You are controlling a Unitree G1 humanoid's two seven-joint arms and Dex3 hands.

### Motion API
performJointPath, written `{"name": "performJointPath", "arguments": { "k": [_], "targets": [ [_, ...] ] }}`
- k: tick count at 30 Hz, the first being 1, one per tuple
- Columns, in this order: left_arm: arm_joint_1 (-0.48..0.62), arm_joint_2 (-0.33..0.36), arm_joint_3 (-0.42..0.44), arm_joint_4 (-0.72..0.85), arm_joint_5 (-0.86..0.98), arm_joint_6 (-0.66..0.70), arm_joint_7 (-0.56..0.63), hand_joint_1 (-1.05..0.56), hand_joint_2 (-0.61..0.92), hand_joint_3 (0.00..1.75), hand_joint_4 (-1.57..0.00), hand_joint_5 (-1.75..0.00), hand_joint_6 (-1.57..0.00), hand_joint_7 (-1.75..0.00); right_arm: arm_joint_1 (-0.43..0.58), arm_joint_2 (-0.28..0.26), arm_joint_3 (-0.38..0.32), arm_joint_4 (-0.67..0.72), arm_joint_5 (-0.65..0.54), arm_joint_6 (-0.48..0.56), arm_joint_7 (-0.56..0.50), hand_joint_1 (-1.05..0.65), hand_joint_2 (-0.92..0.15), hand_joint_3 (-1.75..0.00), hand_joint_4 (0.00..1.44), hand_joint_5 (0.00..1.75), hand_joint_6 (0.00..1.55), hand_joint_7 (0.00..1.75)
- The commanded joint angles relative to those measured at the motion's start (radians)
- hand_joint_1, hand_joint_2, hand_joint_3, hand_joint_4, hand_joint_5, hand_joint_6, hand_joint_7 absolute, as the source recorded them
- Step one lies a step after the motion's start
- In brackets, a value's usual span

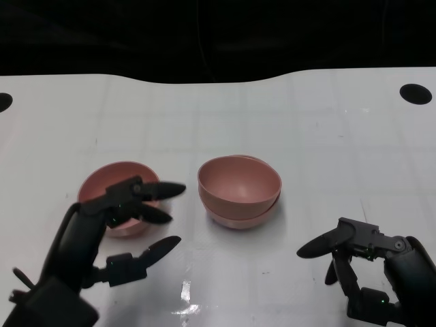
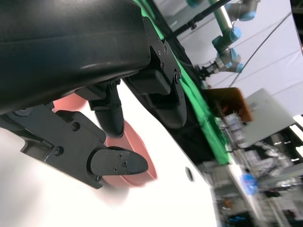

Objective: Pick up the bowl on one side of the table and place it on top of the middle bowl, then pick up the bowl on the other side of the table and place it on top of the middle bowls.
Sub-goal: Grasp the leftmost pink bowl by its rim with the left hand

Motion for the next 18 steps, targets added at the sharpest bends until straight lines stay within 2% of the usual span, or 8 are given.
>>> {"name": "performJointPath", "arguments": {
  "k": [1, 6, 11, 18],
  "targets": [
    [-0.016, 0.068, 0.012, -0.053, 0.089, 0.059, 0.012, -0.39, 0.92, 0.11, -0.39, -0.59, -0.5, -0.02, 0.0, 0.011, -0.023, 0.008, 0.028, 0.045, 0.018, -0.03, -0.32, -1.52, 0.92, 1.73, 0.84, 1.43],
    [-0.055, 0.152, 0.007, -0.082, 0.256, 0.112, 0.036, -0.49, 0.92, 0.08, -0.3, -0.56, -0.42, 0.0, -0.011, 0.028, -0.034, 0.018, 0.015, 0.071, 0.02, -0.04, -0.26, -1.63, 0.95, 1.75, 0.84, 1.57],
    [-0.095, 0.219, -0.031, -0.072, 0.492, 0.172, 0.094, -0.55, 0.89, 0.01, -0.3, -0.51, -0.46, -0.01, -0.011, 0.05, -0.042, 0.011, 0.014, 0.119, 0.021, -0.07, -0.25, -1.63, 0.94, 1.75, 0.82, 1.59],
    [-0.183, 0.279, -0.117, 0.001, 0.637, 0.295, 0.023, -0.54, 0.89, 0.01, -0.34, -0.49, -0.45, -0.01, -0.014, 0.073, -0.044, 0.011, -0.004, 0.154, 0.016, -0.06, -0.25, -1.63, 0.95, 1.75, 0.82, 1.61]
  ]
}}
